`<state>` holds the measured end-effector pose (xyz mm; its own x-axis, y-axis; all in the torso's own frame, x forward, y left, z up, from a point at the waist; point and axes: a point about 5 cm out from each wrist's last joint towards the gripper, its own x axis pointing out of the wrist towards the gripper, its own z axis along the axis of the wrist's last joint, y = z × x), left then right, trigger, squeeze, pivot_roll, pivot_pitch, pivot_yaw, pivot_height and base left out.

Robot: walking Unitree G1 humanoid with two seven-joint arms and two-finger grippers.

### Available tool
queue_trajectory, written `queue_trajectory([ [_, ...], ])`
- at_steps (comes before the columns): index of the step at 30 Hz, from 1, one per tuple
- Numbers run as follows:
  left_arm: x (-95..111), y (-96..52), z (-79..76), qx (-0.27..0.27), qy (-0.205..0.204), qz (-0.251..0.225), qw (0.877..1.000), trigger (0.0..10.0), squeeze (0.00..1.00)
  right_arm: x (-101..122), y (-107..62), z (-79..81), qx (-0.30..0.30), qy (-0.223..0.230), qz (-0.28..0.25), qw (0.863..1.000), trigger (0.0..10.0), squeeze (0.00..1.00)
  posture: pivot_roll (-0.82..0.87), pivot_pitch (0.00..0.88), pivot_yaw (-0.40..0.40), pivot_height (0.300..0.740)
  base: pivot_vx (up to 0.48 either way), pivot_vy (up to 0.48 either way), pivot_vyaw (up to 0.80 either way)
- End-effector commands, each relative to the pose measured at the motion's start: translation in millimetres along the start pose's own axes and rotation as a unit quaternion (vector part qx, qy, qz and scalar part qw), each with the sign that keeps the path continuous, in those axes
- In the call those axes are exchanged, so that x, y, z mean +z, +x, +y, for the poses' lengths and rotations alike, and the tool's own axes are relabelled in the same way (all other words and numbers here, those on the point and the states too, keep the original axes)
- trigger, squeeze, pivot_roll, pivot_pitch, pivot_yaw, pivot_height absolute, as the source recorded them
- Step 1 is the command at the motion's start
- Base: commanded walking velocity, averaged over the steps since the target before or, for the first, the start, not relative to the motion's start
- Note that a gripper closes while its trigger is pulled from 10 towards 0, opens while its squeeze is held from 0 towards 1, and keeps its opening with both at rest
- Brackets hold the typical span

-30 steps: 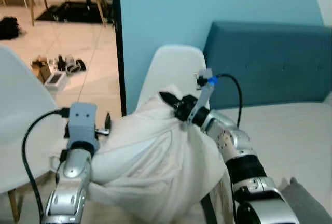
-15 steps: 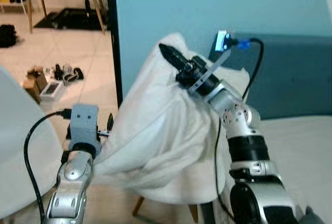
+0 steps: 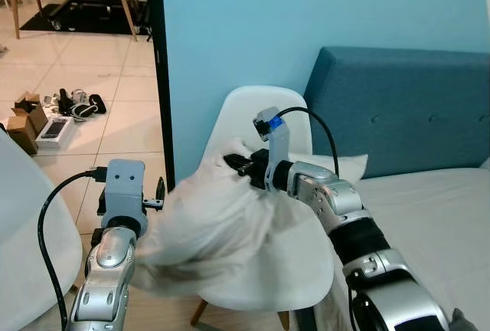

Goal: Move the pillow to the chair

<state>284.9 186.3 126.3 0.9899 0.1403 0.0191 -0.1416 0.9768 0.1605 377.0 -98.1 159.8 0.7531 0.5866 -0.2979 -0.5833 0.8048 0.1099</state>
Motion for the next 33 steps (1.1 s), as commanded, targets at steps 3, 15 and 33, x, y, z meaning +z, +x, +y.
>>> queue_trajectory([
  [3, -3.7, -2.6, -0.8, -0.001, 0.003, 0.010, 1.000, 10.0, 0.00, -3.2, -6.6, -20.0, -0.059, -0.008, 0.007, 0.998, 10.0, 0.00, -0.01, 0.000, -0.107, 0.740, 0.000, 0.000, 0.00],
  [15, -3.6, -0.4, 20.5, 0.025, 0.029, 0.010, 0.999, 10.0, 0.00, -59.0, -25.3, -55.3, -0.172, -0.015, 0.124, 0.977, 10.0, 0.00, -0.01, 0.000, -0.103, 0.740, 0.000, 0.000, 0.00],
  [33, -0.7, -2.8, 46.0, 0.054, 0.052, 0.006, 0.997, 10.0, 0.00, -109.2, -39.5, -61.0, -0.194, 0.097, 0.166, 0.962, 10.0, 1.00, -0.01, 0.000, -0.101, 0.740, 0.000, 0.000, 0.00],
])
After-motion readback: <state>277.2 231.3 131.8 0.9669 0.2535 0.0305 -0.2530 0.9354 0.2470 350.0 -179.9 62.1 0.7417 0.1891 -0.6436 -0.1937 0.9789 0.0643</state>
